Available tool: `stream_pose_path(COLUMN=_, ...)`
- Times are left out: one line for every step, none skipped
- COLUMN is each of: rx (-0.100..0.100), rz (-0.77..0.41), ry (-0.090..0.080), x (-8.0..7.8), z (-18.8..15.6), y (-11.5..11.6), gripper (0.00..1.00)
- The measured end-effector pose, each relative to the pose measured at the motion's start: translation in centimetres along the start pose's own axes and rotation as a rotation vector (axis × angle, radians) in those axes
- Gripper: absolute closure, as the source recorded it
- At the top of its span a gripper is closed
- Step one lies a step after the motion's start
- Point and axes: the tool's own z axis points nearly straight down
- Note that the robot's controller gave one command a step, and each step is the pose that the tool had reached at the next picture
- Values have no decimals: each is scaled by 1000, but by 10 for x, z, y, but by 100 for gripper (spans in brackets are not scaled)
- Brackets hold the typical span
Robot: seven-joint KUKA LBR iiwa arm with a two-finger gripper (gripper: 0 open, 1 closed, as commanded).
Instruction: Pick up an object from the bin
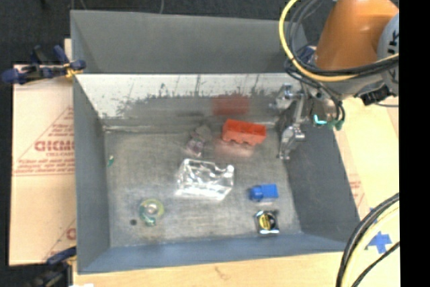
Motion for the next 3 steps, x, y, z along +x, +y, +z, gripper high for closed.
stream_pose_path(rx=0, rz=-26, ry=-1, x=-44, z=106, y=9, gripper=0)
stream_pose_path(rx=-2, rz=170, ry=-10, x=-40, z=147, y=-24, gripper=0)
stream_pose_path(rx=1, rz=167, ry=-20, x=-43, z=144, y=-26, gripper=100)
